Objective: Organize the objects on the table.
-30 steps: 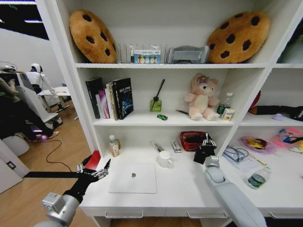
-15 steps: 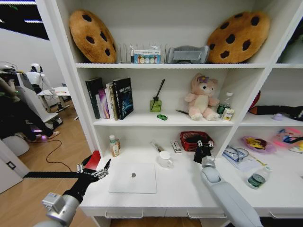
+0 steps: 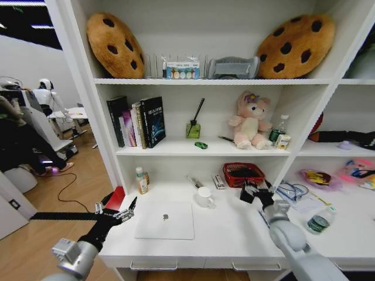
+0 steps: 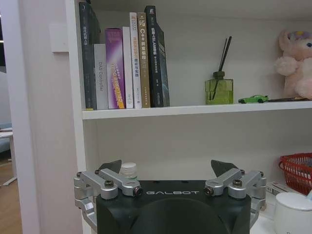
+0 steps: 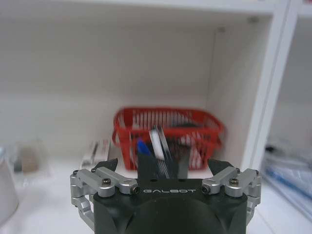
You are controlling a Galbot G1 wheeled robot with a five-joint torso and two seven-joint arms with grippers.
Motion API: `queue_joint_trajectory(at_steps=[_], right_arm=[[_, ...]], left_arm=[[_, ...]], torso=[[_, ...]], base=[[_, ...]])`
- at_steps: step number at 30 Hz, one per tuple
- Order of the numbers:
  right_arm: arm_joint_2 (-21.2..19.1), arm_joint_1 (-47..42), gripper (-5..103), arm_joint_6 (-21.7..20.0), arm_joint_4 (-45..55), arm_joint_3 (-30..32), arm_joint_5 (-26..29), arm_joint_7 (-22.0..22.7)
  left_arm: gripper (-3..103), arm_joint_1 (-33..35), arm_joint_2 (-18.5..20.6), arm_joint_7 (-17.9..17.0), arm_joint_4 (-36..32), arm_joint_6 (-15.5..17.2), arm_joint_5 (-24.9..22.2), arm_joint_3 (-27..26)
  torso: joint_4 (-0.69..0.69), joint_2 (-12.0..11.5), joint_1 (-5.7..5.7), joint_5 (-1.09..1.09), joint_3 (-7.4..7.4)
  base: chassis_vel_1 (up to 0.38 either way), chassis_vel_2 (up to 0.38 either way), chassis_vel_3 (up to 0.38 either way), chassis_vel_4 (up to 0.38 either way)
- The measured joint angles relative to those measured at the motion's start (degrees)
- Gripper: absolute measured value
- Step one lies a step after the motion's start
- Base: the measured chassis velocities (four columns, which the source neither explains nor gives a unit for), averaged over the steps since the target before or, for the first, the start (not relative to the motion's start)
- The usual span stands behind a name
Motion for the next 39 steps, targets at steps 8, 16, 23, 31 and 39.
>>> queue_joint_trajectory(at_steps=[8,16,23,31,39], right_arm=[[0.1,-7.8,100,-5.3,-2.7,7.2,9.4,-4.6],[-1.1,0.9,100,-5.5,-9.5,1.2,10.2,-4.1],[-2.3,5.9,98,-5.9,-14.0,-3.8,10.0,-4.1],[-2.8,8.3,79,-5.1,-17.4,-6.3,9.3,-4.2],[-3.1,8.5,52,-5.1,-17.8,-6.7,9.4,-4.8]], left_arm=[[100,0.0,0.0,0.0,0.0,0.0,0.0,0.0],[100,0.0,0.0,0.0,0.0,0.0,0.0,0.0],[100,0.0,0.0,0.0,0.0,0.0,0.0,0.0],[100,0.0,0.0,0.0,0.0,0.0,0.0,0.0],[100,0.0,0.0,0.0,0.0,0.0,0.0,0.0]], torso=[[0.02,0.0,0.01,0.03,0.01],[0.04,0.0,0.02,0.01,0.02],[0.03,0.0,0.03,0.01,0.02],[0.02,0.0,0.03,0.00,0.02],[0.02,0.0,0.03,0.00,0.02]], base=[[0.000,0.000,0.000,0.000],[0.000,0.000,0.000,0.000],[0.000,0.000,0.000,0.000],[0.000,0.000,0.000,0.000],[0.000,0.000,0.000,0.000]])
